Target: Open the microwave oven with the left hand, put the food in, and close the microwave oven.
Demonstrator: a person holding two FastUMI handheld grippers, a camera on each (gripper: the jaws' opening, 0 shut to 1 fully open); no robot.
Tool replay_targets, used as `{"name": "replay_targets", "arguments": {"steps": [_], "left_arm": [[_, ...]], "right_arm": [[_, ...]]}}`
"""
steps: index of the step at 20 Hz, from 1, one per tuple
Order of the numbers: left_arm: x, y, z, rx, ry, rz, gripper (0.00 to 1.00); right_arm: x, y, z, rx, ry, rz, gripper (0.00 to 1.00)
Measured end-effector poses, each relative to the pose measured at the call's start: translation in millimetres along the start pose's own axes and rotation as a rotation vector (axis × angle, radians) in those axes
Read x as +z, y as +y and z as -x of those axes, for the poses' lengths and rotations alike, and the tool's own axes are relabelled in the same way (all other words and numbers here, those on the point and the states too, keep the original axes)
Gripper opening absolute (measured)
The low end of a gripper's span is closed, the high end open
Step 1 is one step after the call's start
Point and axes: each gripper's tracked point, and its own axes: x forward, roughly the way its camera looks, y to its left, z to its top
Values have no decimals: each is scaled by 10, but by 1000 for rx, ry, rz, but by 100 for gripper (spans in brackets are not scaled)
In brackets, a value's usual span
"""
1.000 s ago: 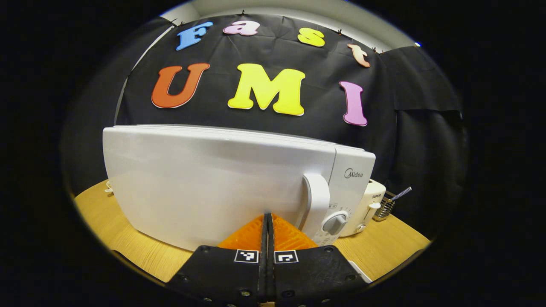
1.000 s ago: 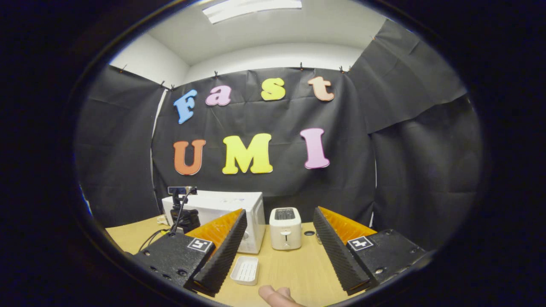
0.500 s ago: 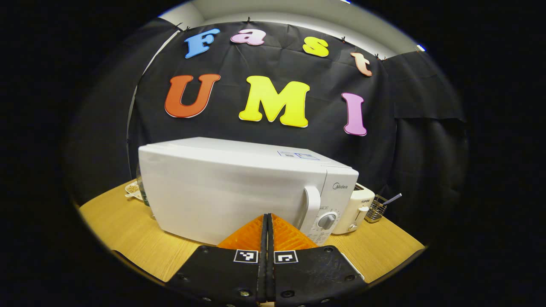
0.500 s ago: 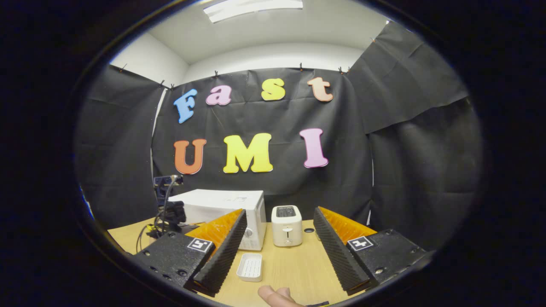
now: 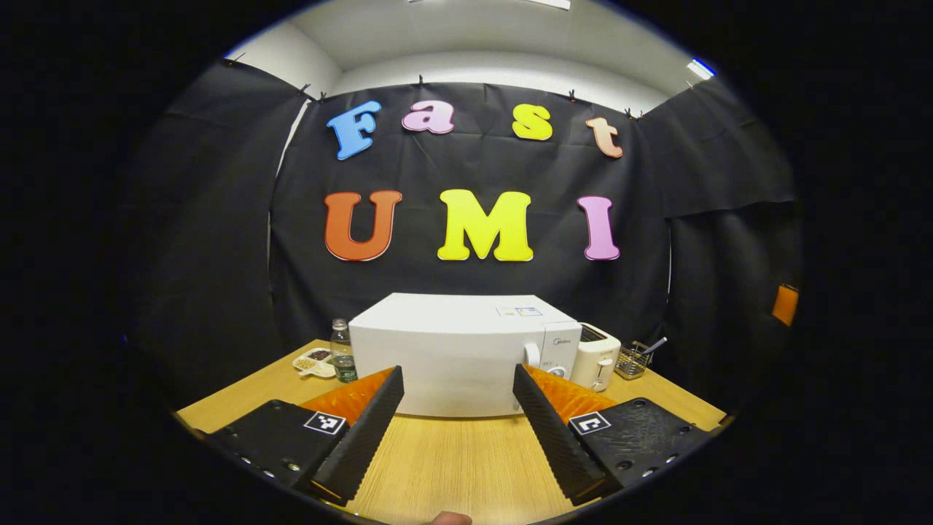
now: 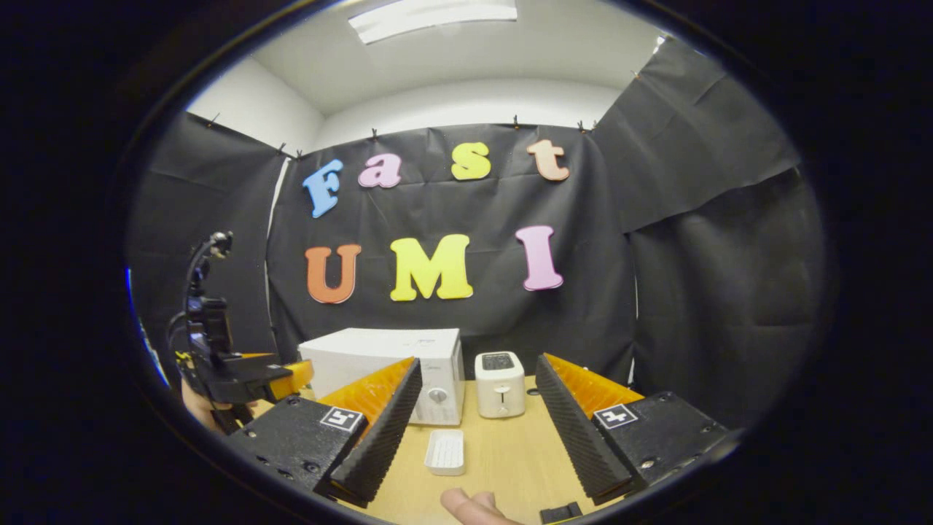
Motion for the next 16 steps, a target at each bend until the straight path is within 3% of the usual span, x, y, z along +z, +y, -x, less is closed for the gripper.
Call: {"name": "replay_targets", "arguments": {"steps": [4, 10, 16], "left_arm": [[220, 144, 536, 28, -17, -12, 95], [403, 1, 1302, -46, -50, -26, 93], [580, 47, 1622, -17, -125, -28, 93]], "right_arm": [[84, 36, 253, -13, -19, 10, 100], [206, 215, 433, 27, -18, 36, 100], [203, 334, 462, 37, -12, 49, 100]]}}
